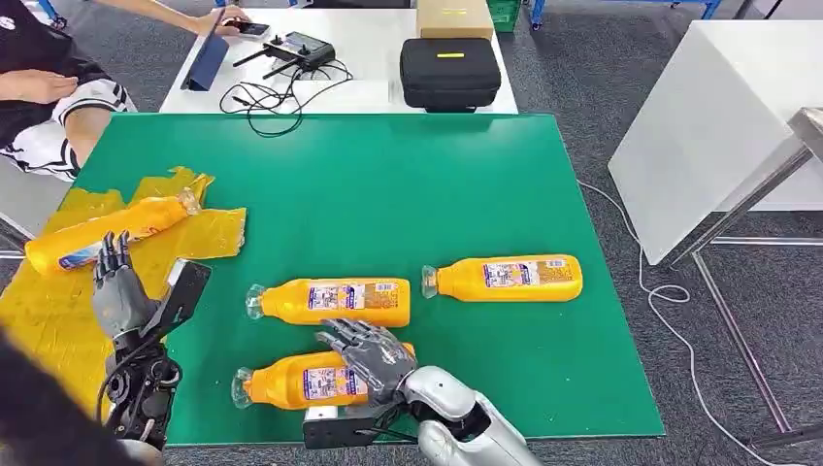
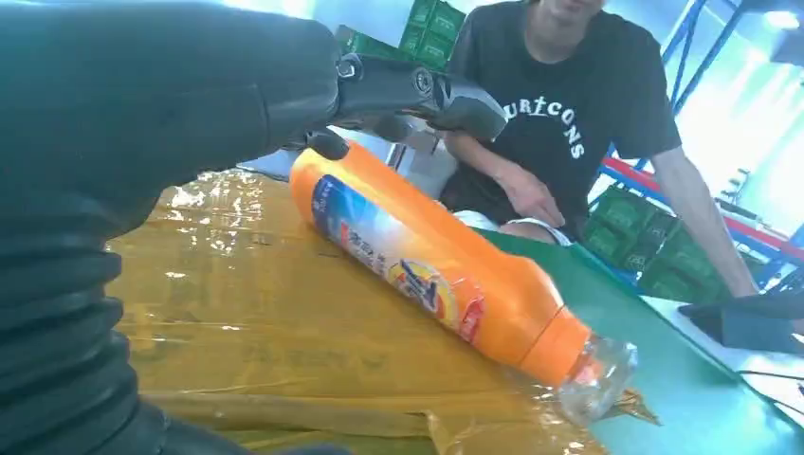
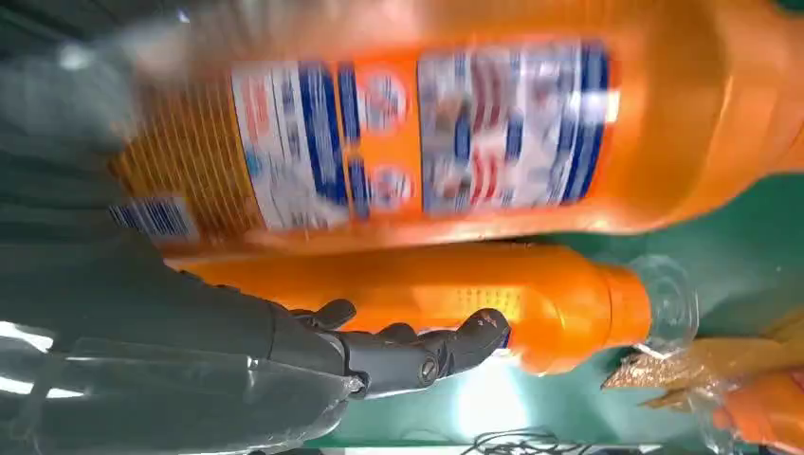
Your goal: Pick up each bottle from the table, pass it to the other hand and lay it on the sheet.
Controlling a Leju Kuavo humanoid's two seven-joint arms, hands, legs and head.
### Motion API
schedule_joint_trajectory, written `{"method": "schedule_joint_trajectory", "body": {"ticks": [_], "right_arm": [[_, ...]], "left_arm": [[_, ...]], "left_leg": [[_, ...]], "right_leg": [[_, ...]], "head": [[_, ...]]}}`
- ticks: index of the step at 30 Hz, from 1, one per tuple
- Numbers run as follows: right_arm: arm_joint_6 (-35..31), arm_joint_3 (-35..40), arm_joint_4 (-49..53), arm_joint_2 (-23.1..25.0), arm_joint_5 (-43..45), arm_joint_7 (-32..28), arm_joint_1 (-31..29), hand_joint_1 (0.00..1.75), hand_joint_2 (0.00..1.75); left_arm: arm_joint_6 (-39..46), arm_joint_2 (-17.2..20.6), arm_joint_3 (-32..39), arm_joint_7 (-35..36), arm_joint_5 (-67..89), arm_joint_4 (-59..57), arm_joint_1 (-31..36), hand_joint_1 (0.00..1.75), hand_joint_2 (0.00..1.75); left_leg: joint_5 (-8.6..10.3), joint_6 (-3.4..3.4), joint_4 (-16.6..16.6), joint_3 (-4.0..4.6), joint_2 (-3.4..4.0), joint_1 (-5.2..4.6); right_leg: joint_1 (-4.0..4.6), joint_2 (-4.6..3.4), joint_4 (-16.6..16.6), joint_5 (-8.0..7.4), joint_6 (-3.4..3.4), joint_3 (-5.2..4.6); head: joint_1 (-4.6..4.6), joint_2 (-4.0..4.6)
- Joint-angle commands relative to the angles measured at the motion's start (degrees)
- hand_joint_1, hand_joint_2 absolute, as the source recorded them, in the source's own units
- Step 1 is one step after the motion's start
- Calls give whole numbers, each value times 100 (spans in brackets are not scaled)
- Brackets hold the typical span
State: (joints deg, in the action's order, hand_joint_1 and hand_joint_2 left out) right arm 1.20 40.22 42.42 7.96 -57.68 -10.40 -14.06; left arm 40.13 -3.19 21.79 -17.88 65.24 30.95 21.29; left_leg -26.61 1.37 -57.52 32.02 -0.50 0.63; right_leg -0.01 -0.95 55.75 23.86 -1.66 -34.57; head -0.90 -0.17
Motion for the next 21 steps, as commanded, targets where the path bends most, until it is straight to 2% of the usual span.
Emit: {"method": "schedule_joint_trajectory", "body": {"ticks": [1,8,12,17,18,19,20,21], "right_arm": [[60,296,-415,-51,13,24,-269,0,175],[60,296,-415,-51,13,24,-269,0,175],[222,403,-434,-147,75,418,-224,0,175],[330,457,-571,-334,42,691,-111,0,175],[341,473,-580,-350,26,736,-88,10,175],[371,498,-613,-369,-11,821,-73,94,175],[407,535,-648,-389,-46,884,-53,147,175],[431,564,-678,-401,-72,904,-44,157,175]], "left_arm": [[-13,-78,75,8,-33,-271,319,0,175],[-13,-78,75,8,-33,-271,319,0,175],[-108,-182,-83,-280,-486,-193,428,0,175],[-194,-326,-312,-230,-529,-155,534,0,175],[-182,-337,-343,-214,-536,-155,539,0,175],[-187,-347,-366,-211,-561,-160,544,0,175],[-171,-337,-443,-192,-614,-174,543,0,175],[-172,-337,-468,-193,-641,-179,545,0,175]], "left_leg": [[-3,-1,4,-15,-3,-1],[-1,-1,3,-7,-2,0],[-5,-1,4,-24,-12,0],[1,0,4,-13,-19,-1],[-1,1,6,-26,-29,-1],[0,1,4,-18,-23,-2],[0,0,5,-21,-22,-1],[-2,0,8,-34,-29,-2]], "right_leg": [[0,11,-2,5,-1,16],[1,8,-3,2,-1,7],[2,23,-3,10,-1,27],[1,25,-6,5,-2,17],[2,39,-8,11,-3,34],[1,30,-6,7,-2,23],[2,28,-8,6,-2,26],[2,39,-11,11,-3,41]], "head": [[0,0],[0,0],[0,0],[0,0],[0,0],[0,0],[0,0],[2,0]]}}
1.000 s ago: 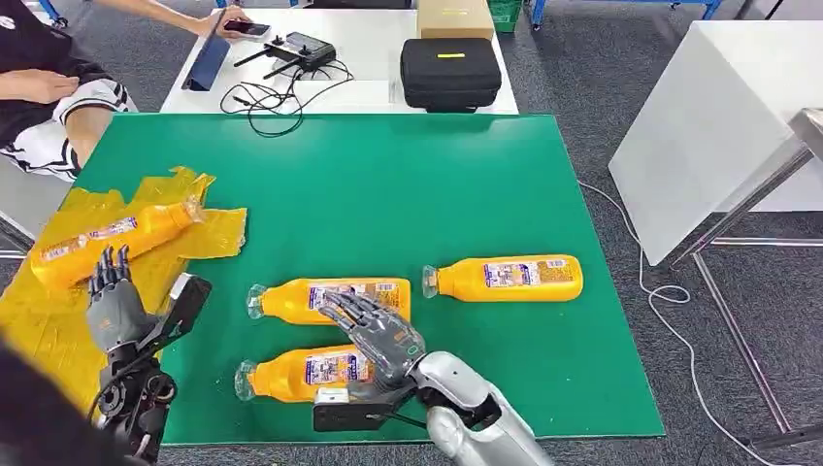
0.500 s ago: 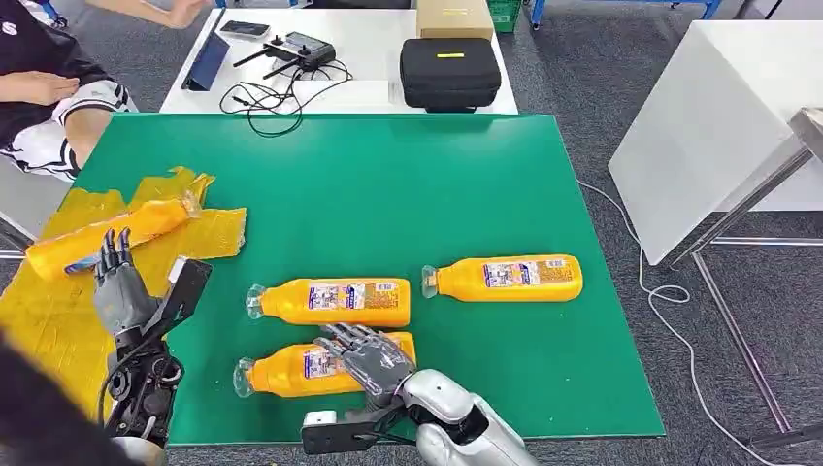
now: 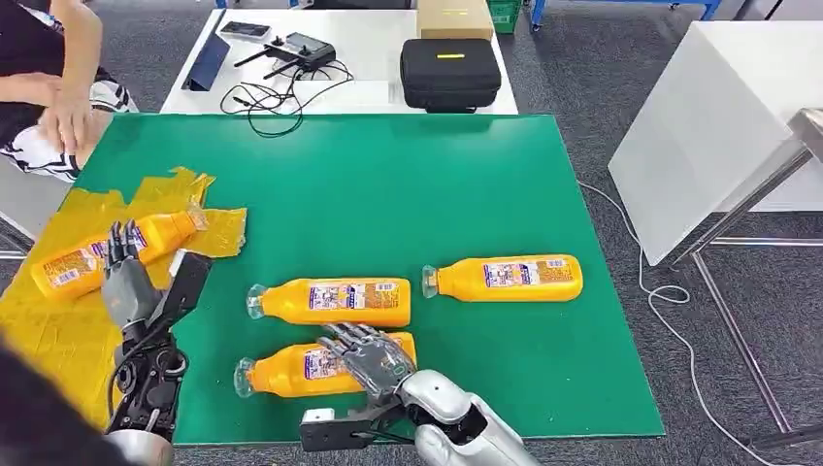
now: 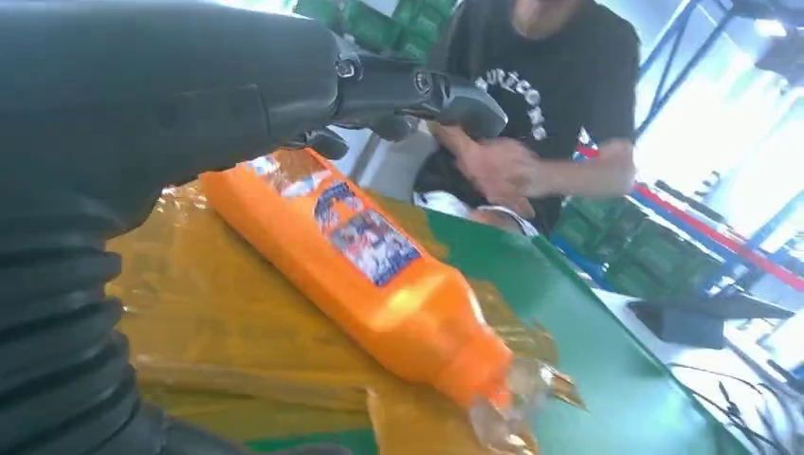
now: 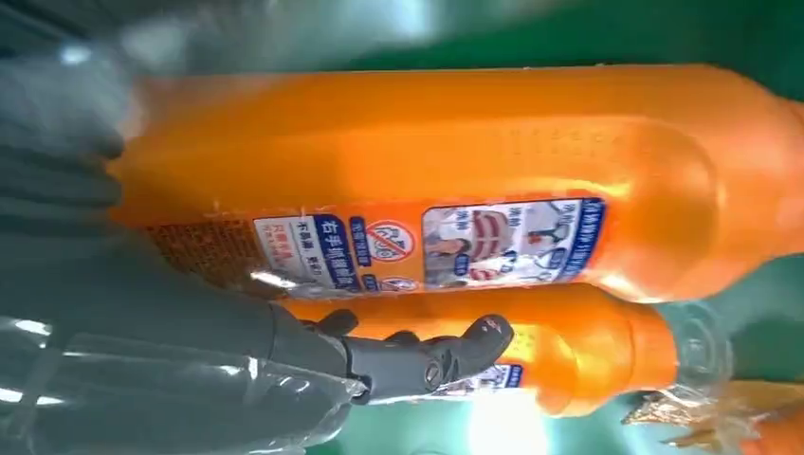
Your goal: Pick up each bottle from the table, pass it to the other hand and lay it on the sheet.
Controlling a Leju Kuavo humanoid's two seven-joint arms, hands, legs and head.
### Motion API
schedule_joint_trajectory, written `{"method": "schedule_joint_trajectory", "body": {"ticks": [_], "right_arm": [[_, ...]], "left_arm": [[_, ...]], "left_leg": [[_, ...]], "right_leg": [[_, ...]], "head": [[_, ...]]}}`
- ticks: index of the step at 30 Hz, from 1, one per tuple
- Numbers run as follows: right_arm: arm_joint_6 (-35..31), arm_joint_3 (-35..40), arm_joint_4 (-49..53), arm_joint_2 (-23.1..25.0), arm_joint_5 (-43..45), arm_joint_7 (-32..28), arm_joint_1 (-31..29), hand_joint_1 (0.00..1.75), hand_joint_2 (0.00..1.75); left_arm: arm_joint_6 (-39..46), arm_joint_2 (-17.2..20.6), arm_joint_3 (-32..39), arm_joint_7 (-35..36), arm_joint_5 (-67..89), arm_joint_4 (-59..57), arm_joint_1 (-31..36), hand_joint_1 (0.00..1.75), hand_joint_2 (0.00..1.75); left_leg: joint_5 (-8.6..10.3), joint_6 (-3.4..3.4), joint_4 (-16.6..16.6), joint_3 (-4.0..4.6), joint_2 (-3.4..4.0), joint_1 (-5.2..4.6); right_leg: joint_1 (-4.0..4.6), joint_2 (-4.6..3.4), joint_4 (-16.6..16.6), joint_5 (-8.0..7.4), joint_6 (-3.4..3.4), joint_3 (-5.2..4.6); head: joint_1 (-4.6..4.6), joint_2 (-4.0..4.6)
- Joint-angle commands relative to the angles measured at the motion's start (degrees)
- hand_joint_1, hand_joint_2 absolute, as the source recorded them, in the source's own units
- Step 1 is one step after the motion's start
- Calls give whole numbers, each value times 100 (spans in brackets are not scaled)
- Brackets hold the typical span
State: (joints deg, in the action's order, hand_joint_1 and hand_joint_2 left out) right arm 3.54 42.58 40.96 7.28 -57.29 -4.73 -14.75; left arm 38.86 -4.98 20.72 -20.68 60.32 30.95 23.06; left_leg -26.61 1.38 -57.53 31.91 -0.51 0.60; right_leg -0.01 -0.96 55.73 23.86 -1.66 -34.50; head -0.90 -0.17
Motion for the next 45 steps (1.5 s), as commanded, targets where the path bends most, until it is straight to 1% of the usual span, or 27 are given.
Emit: {"method": "schedule_joint_trajectory", "body": {"ticks": [1,2,3,6,9,12,13,16,17,20,22,23,24,25,26,28,30,31,32,35,36,38,39,40,41,43,45], "right_arm": [[235,368,-580,-340,-138,353,26,161,175],[259,381,-597,-343,-142,352,22,171,175],[378,479,-657,-365,-185,288,17,169,175],[692,700,-884,-452,-313,263,-29,173,175],[702,757,-1144,-477,-274,136,-156,175,175],[727,756,-1322,-426,-264,177,-256,175,175],[731,740,-1359,-413,-254,193,-264,175,175],[762,698,-1395,-410,-220,207,-234,175,175],[713,671,-1379,-410,-205,210,-217,175,175],[481,517,-1252,-389,-110,184,-176,175,175],[46,179,-1054,-301,91,182,-129,175,175],[-106,39,-937,-259,184,164,-129,175,175],[-506,-384,-618,-183,548,58,-55,175,175],[-699,-601,-310,-159,723,20,-15,175,175],[-956,-852,100,-142,963,-124,56,175,175],[-1170,-1176,766,-169,1323,-325,211,175,175],[-1318,-1394,1327,-181,1468,-416,384,175,175],[-1362,-1479,1483,-153,1505,-447,446,175,175],[-1355,-1521,1609,-126,1508,-446,485,175,175],[-1483,-1643,1690,-48,1614,-578,527,175,175],[-1483,-1643,1690,-48,1614,-578,527,175,175],[-1601,-1775,1606,36,1855,-777,485,175,175],[-1645,-1793,1599,48,1887,-816,473,175,175],[-1864,-1913,1614,120,2144,-1046,481,175,175],[-1857,-1908,1621,117,2143,-1045,458,175,175],[-2219,-2061,1725,175,2449,-1264,497,175,175],[-2214,-2060,1731,162,2450,-1264,481,175,175]], "left_arm": [[-35,-146,-427,92,-197,-188,369,0,175],[-30,-141,-451,94,-215,-190,365,0,175],[-25,-135,-520,79,-289,-192,367,0,175],[26,-139,-661,62,-430,-155,344,0,175],[34,-132,-786,12,-621,-64,278,0,175],[47,-113,-882,39,-695,-10,249,0,175],[48,-106,-915,51,-732,6,244,0,175],[42,-112,-955,55,-778,27,248,0,175],[27,-109,-967,54,-787,32,242,0,175],[-24,-114,-1012,59,-841,47,221,0,175],[-367,-179,-898,-239,-1372,239,158,0,175],[-505,-196,-872,-327,-1557,318,130,0,175],[-693,-227,-847,-409,-1815,480,59,0,175],[-720,-232,-890,-395,-1861,566,10,0,175],[-817,-252,-921,-377,-1936,650,-38,0,175],[-948,-297,-954,-410,-2086,706,-61,0,175],[-935,-323,-989,-432,-2164,665,-45,0,175],[-912,-321,-1016,-422,-2167,620,-35,0,175],[-906,-321,-1025,-434,-2201,575,-26,0,175],[-908,-317,-1031,-465,-2267,516,-22,0,175],[-908,-317,-1031,-465,-2267,516,-22,0,175],[-1254,-364,-1033,-587,-2547,435,14,0,175],[-1329,-386,-1030,-631,-2616,437,15,0,175],[-1537,-412,-1058,-718,-2788,420,26,0,175],[-1515,-441,-1064,-718,-2790,423,26,0,175],[-1949,-474,-1117,-825,-3070,426,40,0,175],[-1960,-490,-1125,-825,-3078,430,47,0,175]], "left_leg": [[-1,0,7,-21,-20,0],[0,0,7,-23,-19,-1],[-2,-1,10,-35,-23,0],[0,-1,12,-47,-28,-1],[0,-1,13,-53,-22,-3],[-2,-2,14,-71,-15,-3],[-2,-1,8,-70,-5,-3],[2,-2,18,-86,-15,-3],[0,-2,12,-84,-9,-2],[-3,-8,15,-97,-12,-1],[-7,-7,7,-105,-4,-1],[0,-8,17,-106,-16,-2],[1,-8,19,-104,-15,-4],[1,-8,19,-104,-14,-3],[-7,-7,7,-106,2,-4],[-8,-7,2,-93,9,-4],[-11,-8,6,-93,-4,-3],[-8,-6,-1,-85,-2,-6],[-10,-6,1,-83,-11,-7],[-5,-4,2,-42,7,-4],[-10,-6,6,-49,1,-7],[-13,-7,6,-59,-8,-5],[-9,-6,4,-46,-6,-4],[-6,-4,0,-27,-3,-4],[-11,-5,1,-35,-4,-4],[-3,-2,2,-13,-2,-2],[-7,-3,1,-20,-5,-2]], "right_leg": [[2,27,-8,8,-2,27],[1,26,-8,6,-1,30],[3,34,-11,10,-1,43],[2,38,-14,8,-1,56],[2,33,-15,6,-2,58],[3,31,-17,8,-1,74],[2,20,-12,5,0,69],[4,37,-21,5,-1,88],[4,28,-17,4,0,84],[5,32,-21,3,0,93],[5,20,-14,4,0,98],[5,38,-24,1,-1,103],[3,39,-25,0,-1,102],[4,38,-26,0,-1,104],[2,14,-12,3,0,100],[2,6,-6,2,0,88],[3,23,-8,9,-1,94],[-1,11,-1,5,-2,85],[-2,22,-1,10,-2,87],[-1,-1,-2,-2,-2,42],[-5,11,0,8,-1,50],[-2,22,-1,14,0,60],[-2,16,-2,9,-1,48],[-1,9,-1,3,-1,31],[-1,14,1,10,-1,38],[-5,9,1,2,-2,16],[-3,15,1,7,-2,24]], "head": [[0,0],[0,0],[0,0],[-2,0],[0,0],[-2,0],[-2,0],[-2,0],[-2,0],[-2,0],[-2,0],[-2,0],[-2,0],[-2,0],[-2,0],[-2,0],[-2,0],[-2,0],[2,0],[-2,0],[-2,0],[0,0],[0,0],[0,0],[-2,0],[0,0],[0,0]]}}
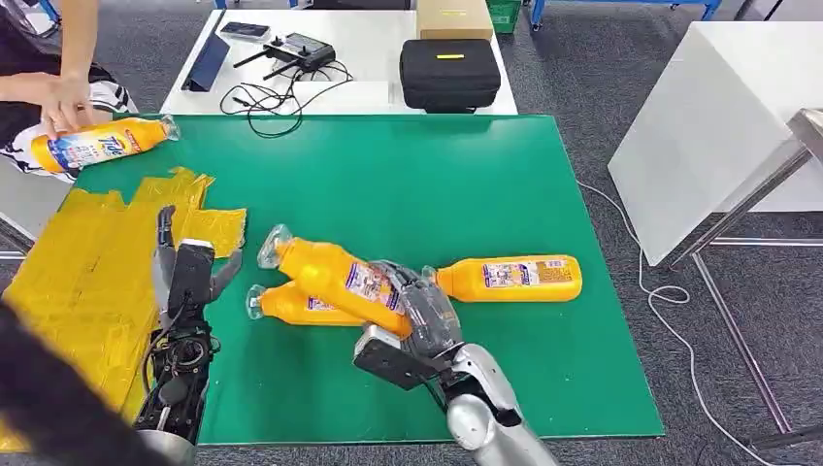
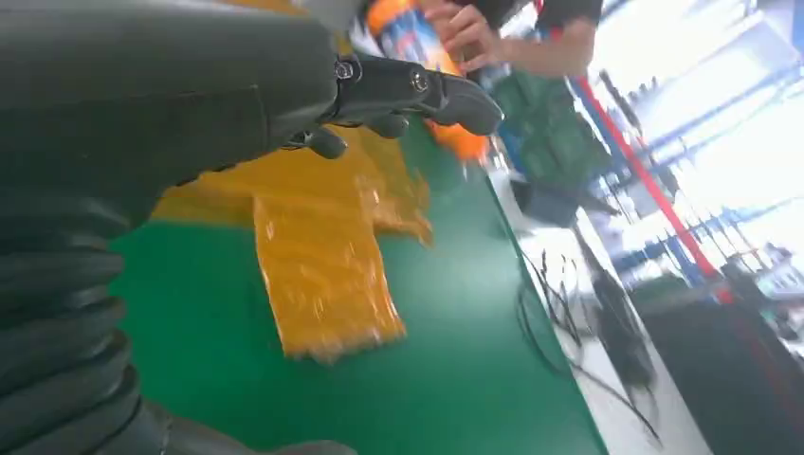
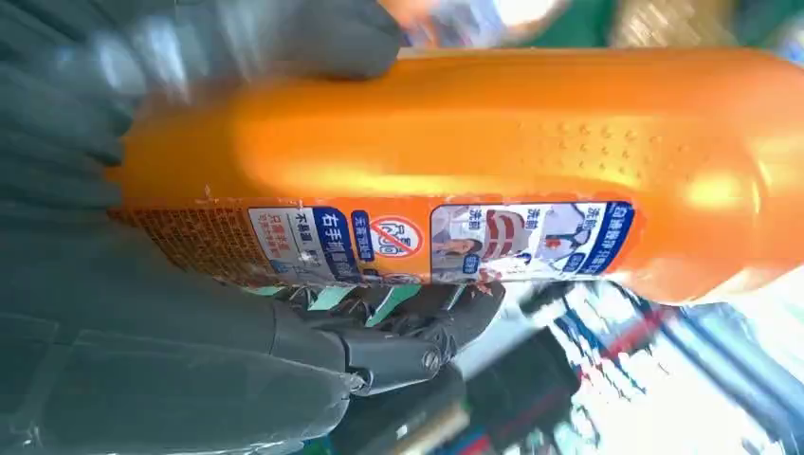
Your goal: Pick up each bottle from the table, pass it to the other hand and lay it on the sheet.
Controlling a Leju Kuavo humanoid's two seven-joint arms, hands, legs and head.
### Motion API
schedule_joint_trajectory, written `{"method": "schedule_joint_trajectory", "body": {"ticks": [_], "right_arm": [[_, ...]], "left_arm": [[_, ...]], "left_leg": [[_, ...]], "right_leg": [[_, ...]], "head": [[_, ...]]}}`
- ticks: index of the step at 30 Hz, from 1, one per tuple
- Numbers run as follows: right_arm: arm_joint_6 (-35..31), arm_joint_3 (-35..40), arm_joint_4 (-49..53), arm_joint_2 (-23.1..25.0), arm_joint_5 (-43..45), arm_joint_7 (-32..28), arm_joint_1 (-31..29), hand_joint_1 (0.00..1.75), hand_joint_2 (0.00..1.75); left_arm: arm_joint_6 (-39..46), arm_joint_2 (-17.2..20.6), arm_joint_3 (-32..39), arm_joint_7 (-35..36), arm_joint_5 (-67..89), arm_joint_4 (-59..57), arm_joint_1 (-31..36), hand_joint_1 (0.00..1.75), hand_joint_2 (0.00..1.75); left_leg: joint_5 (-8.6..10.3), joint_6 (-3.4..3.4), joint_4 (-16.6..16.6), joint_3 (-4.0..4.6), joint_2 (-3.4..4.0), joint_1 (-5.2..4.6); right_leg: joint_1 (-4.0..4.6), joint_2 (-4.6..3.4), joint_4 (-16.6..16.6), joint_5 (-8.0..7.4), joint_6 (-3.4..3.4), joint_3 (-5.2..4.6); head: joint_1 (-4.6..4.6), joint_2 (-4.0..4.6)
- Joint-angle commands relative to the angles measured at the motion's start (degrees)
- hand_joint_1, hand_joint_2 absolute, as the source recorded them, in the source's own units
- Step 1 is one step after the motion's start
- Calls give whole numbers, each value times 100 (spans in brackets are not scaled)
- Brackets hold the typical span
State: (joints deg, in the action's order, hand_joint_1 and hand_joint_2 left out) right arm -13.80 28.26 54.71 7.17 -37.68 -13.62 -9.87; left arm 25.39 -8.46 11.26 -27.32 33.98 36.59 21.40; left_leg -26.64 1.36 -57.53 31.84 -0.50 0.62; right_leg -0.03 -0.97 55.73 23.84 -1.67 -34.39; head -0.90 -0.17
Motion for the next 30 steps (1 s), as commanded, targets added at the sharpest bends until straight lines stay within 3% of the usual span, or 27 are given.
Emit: {"method": "schedule_joint_trajectory", "body": {"ticks": [1,3,6,8,12,16,17,19,26,30], "right_arm": [[-481,-629,356,173,489,-375,-7,175,175],[-481,-629,356,173,489,-375,-7,175,175],[-954,-949,322,293,1167,-628,-51,175,175],[-1066,-1020,104,312,1457,-780,-203,175,175],[-1143,-910,-177,348,1624,-1005,-405,175,175],[-1076,-750,-122,388,1471,-882,-416,175,175],[-1083,-729,-107,396,1425,-855,-416,175,175],[-1060,-722,-72,396,1405,-828,-403,175,175],[-897,-621,-235,355,1272,-767,-527,175,175],[-612,-199,-301,390,1011,-911,-505,175,175]], "left_arm": [[-613,-143,-179,-160,-444,-134,213,0,175],[-613,-143,-179,-160,-444,-134,213,0,175],[-1561,-156,-451,-184,-980,52,197,0,175],[-2415,-241,-632,-198,-1667,532,86,0,175],[-3285,-262,-1322,170,-2501,1537,-207,0,175],[-3315,-223,-1749,294,-2669,1986,-342,0,175],[-3110,-213,-1836,313,-2513,2014,-336,0,175],[-3046,-200,-1880,342,-2472,2023,-328,0,175],[-2958,-154,-2027,365,-2473,2023,-374,0,175],[-3042,-136,-2111,316,-2649,1793,-243,0,175]], "left_leg": [[-3,-1,1,-7,-2,-2],[-5,-1,3,-14,-3,-3],[-4,-2,3,-10,1,-3],[-2,-2,0,-4,-9,-3],[-5,0,-2,1,2,-3],[-18,-4,6,-37,16,-4],[-5,-2,2,-3,-1,-2],[-13,-5,8,-30,0,-3],[-5,-1,6,-8,8,-2],[-3,-1,5,-2,3,0]], "right_leg": [[0,10,1,5,-1,7],[0,14,-1,7,-1,16],[-1,9,0,6,0,10],[-1,18,2,6,0,6],[0,5,1,3,-2,2],[-1,2,1,16,0,31],[0,10,0,6,0,5],[0,14,0,16,2,29],[-1,1,-3,2,-1,7],[0,2,-4,1,0,4]], "head": [[0,0],[0,0],[-2,0],[-2,0],[0,0],[2,2],[-2,0],[0,0],[-2,0],[0,0]]}}
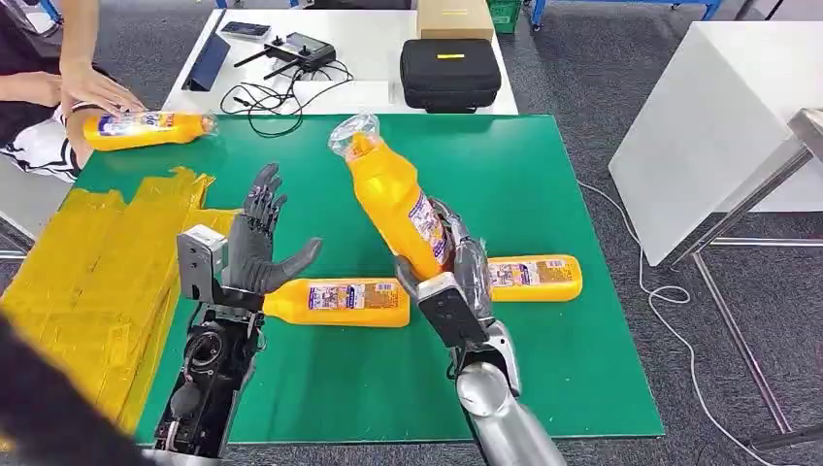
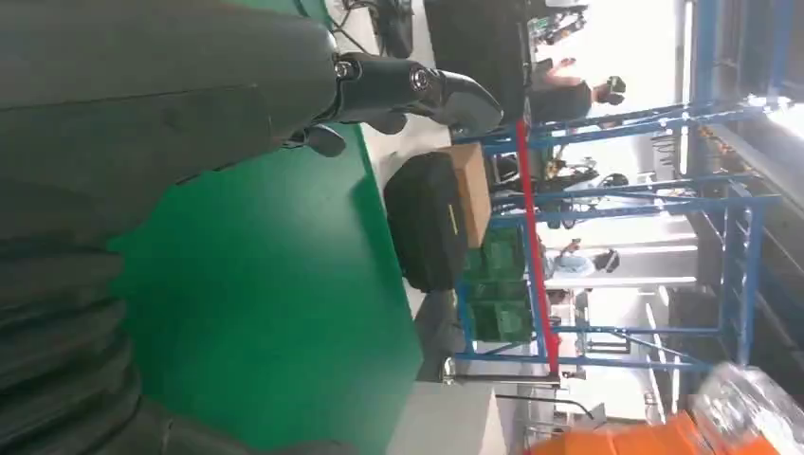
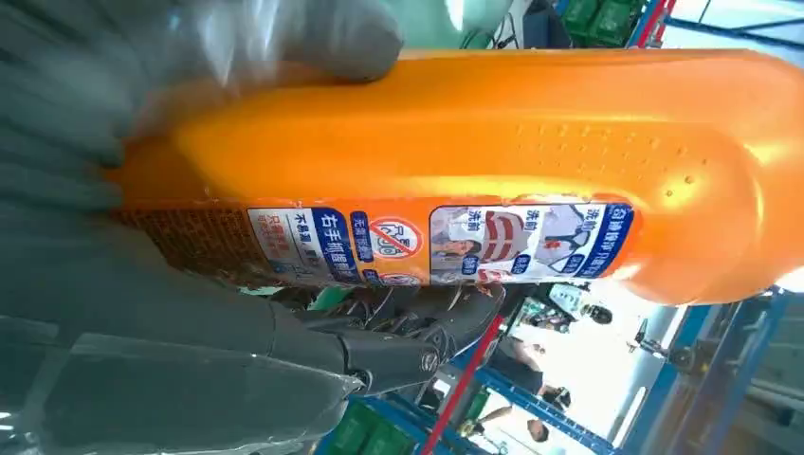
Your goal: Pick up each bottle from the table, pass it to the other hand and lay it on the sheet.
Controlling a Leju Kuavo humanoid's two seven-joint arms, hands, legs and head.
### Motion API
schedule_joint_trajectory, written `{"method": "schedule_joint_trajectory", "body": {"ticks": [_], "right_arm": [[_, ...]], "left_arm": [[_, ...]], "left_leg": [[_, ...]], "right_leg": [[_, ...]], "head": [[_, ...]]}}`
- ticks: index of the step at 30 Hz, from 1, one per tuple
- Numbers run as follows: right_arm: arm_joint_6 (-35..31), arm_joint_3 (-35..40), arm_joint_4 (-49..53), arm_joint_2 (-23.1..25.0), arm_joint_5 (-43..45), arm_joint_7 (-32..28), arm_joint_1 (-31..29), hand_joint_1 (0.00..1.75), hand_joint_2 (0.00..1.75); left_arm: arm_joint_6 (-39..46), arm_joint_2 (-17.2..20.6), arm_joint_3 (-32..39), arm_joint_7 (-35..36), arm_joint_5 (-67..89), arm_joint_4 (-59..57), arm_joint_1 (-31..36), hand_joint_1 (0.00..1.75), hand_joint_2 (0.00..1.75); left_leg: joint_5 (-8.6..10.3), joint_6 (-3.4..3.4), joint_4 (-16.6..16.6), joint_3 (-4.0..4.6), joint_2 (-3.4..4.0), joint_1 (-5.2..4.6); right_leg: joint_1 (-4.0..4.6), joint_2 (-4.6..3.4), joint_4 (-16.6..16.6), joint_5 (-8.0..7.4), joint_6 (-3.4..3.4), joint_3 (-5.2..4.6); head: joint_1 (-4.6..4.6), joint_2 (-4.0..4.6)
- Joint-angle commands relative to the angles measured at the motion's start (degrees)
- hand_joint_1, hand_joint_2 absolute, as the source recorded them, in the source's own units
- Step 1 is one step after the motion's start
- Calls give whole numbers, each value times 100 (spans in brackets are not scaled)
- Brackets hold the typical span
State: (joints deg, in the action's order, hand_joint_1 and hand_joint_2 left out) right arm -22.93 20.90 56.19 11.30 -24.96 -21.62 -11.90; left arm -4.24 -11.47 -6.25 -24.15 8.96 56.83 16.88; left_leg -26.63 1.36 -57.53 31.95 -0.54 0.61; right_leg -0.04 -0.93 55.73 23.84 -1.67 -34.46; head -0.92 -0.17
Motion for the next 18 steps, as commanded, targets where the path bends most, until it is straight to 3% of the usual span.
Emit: {"method": "schedule_joint_trajectory", "body": {"ticks": [1,5,7,18], "right_arm": [[301,624,-438,0,-327,-110,-279,175,175],[397,1372,-507,28,-1021,-109,-258,175,175],[328,1444,-552,66,-1110,-82,-246,175,175],[274,1606,-868,99,-1299,-22,-381,175,175]], "left_arm": [[-117,168,-349,-23,-203,-247,218,0,175],[-257,174,-265,-41,-521,-437,311,0,175],[-293,174,-244,-46,-573,-468,323,0,175],[-680,162,-177,-46,-936,-495,303,0,175]], "left_leg": [[-8,-3,9,-29,13,0],[-16,-6,16,-54,21,-1],[-4,-3,7,-16,10,1],[-3,-1,8,-16,4,0]], "right_leg": [[2,-2,-6,5,0,24],[1,-4,-6,15,4,43],[2,-1,-4,3,2,10],[2,7,-6,5,0,11]], "head": [[0,0],[0,0],[0,0],[0,0]]}}
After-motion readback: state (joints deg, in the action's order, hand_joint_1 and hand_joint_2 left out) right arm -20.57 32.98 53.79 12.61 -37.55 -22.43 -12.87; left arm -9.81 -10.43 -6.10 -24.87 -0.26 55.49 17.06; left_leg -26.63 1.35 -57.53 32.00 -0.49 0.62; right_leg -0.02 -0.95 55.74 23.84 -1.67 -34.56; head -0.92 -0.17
